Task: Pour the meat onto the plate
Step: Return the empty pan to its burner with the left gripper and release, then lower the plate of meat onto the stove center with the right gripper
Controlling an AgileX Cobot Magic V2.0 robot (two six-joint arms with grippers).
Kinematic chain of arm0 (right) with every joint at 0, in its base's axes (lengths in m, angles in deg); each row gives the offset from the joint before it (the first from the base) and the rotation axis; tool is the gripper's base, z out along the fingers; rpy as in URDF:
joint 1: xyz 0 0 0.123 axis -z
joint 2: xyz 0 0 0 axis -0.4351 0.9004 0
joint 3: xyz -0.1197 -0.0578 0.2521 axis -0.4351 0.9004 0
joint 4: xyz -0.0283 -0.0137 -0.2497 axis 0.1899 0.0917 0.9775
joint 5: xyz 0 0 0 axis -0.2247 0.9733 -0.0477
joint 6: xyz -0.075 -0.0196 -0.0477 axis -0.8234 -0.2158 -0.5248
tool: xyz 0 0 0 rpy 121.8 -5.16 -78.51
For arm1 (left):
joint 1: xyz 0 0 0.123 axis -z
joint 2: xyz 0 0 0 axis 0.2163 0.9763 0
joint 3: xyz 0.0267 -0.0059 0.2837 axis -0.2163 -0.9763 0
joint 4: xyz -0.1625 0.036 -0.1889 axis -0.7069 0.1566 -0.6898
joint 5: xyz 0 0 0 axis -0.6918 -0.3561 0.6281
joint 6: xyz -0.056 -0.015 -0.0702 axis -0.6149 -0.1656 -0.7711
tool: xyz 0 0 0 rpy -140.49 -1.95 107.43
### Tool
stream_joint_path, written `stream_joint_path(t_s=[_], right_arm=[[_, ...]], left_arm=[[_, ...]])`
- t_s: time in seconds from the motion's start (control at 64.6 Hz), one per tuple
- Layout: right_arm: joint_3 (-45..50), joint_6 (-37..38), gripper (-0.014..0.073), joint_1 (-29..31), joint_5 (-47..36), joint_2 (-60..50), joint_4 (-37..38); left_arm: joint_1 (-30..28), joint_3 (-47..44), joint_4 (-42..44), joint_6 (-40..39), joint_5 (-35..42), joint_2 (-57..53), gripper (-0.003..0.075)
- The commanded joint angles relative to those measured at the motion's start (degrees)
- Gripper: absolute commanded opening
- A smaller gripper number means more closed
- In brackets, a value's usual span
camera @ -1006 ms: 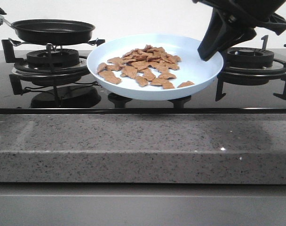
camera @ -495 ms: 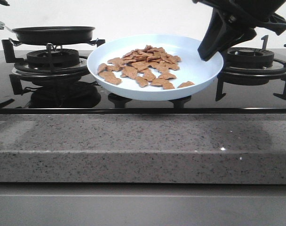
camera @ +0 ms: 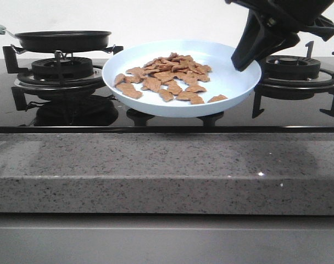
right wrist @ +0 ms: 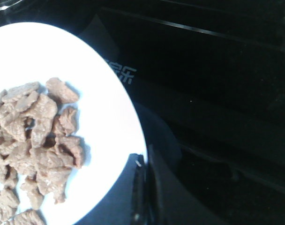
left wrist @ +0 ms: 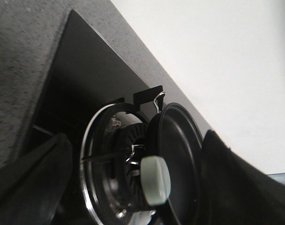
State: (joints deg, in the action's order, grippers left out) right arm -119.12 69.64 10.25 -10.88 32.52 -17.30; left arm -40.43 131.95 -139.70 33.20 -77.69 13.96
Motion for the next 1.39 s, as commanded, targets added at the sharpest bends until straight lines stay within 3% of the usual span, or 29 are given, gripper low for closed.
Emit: stream_joint_path(t_s=[0.0,0.139,0.325,0.619,0.789,1.053,1.378], right_arm=[[-1.47,-0.53,-0.0068,-0.06,-2.53,-2.25,-1.52],[-1.47,-0.53,-0.0068,-0.06,-2.53,-2.25,-1.52],[-1.47,-0.53,-0.0068,-0.06,-2.53,-2.25,-1.52],[-1.47,-0.53,-0.0068,-0.06,-2.53,-2.25,-1.52],[-1.47,-0.53,-0.0068,-0.06,-2.53,-2.25,-1.52],[-1.47,-0.53,-0.0068,-0.06,-2.53,-2.25,-1.52],[-1.47,-0.53,-0.0068,-0.06,-2.41,-2.25,-1.97]], left_arm=[[-0.46,1.86,2.54,-1.11,-1.01,-6.87,0.0554],[1.63,1.86,16.11,-3.31,2.26,-14.57,0.0554],[9.43,0.25,36.93,-11.78,5.81,-26.06,0.0554],[24.03,-12.89,53.65,-18.82,12.44,-42.72,0.0554],[28.22,-20.5,65.66,-26.82,12.68,-50.56,0.0545],[28.4,-27.88,65.96,-27.08,12.58,-57.66,0.0545],[28.4,-28.19,63.26,-27.08,10.43,-58.2,0.0545]])
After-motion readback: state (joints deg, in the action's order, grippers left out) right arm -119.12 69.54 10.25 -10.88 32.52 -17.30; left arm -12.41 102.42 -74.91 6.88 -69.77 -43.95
